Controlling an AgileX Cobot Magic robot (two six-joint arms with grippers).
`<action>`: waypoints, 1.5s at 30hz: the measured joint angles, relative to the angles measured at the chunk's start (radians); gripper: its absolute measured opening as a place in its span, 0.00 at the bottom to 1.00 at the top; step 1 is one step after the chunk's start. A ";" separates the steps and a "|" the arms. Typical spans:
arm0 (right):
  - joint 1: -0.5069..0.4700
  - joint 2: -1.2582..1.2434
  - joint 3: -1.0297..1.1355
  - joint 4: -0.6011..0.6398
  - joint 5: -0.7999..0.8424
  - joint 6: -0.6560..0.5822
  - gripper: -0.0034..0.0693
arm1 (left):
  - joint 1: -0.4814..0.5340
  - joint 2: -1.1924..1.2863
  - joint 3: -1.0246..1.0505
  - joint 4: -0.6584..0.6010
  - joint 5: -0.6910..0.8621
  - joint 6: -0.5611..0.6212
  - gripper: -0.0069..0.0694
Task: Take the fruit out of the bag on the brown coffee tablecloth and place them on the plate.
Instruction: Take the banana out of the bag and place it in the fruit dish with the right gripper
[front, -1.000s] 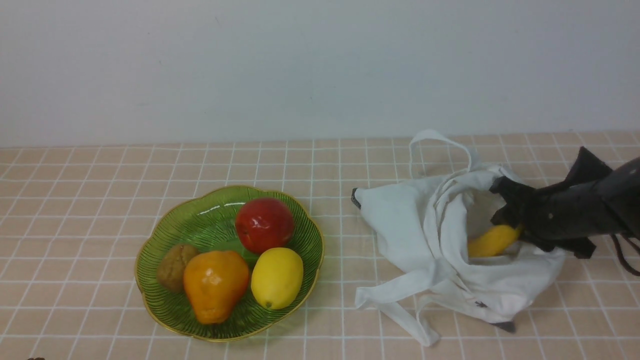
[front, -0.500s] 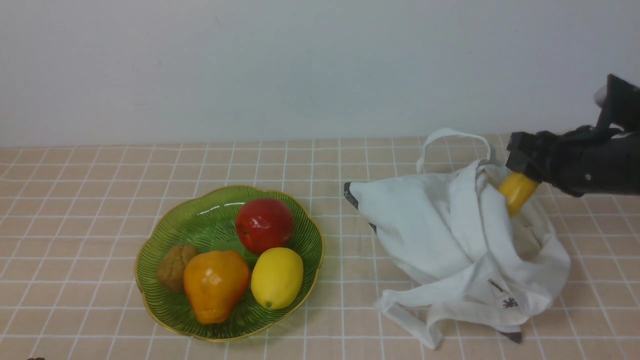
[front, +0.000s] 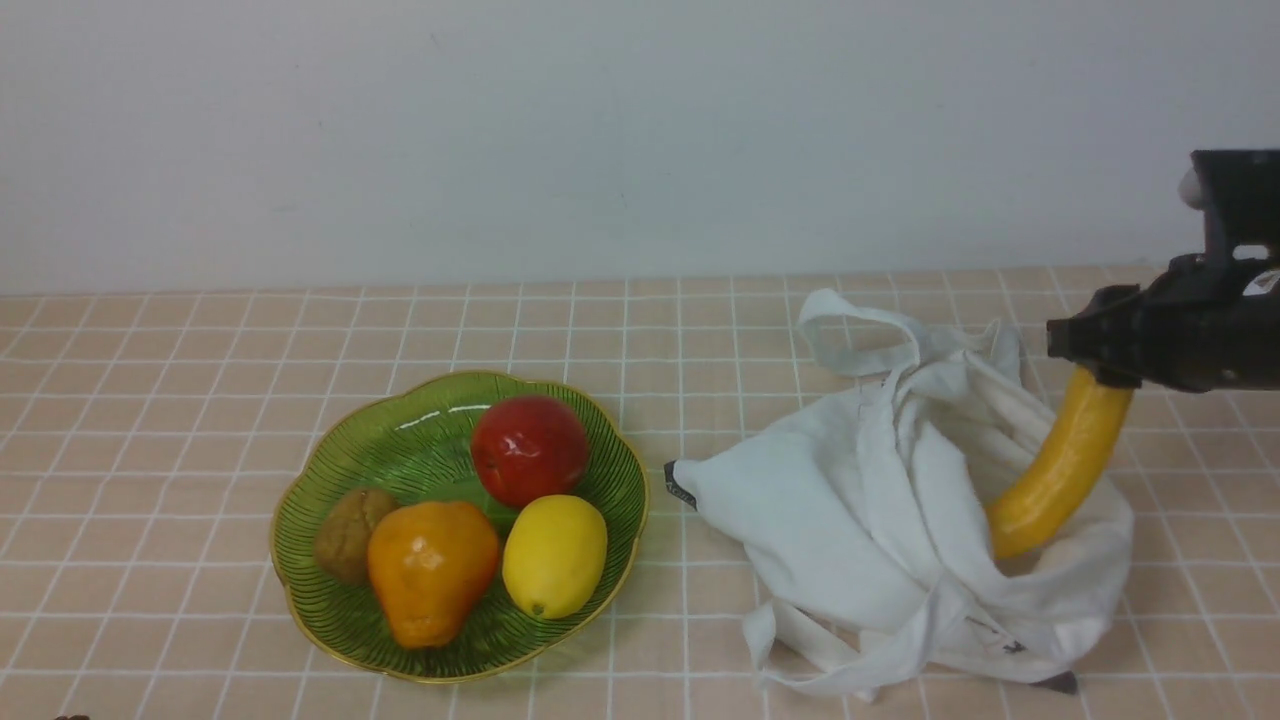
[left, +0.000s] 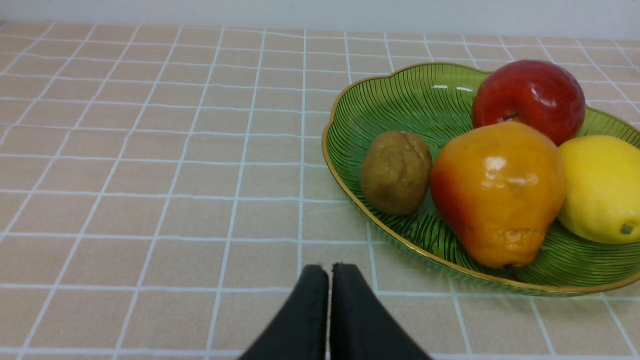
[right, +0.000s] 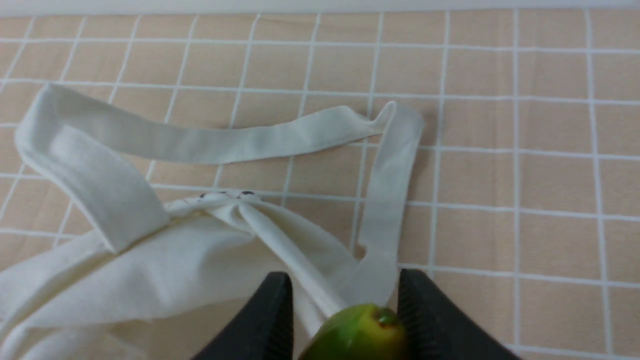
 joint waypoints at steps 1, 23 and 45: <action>-0.015 -0.016 0.000 -0.023 0.005 0.022 0.40 | 0.000 0.000 0.000 0.000 0.000 0.000 0.08; 0.122 -0.440 -0.061 0.206 0.034 0.075 0.40 | 0.000 0.000 0.000 0.000 0.000 0.000 0.08; 0.639 0.262 -0.508 0.348 0.121 -0.002 0.40 | 0.000 0.000 0.000 0.000 0.000 0.000 0.08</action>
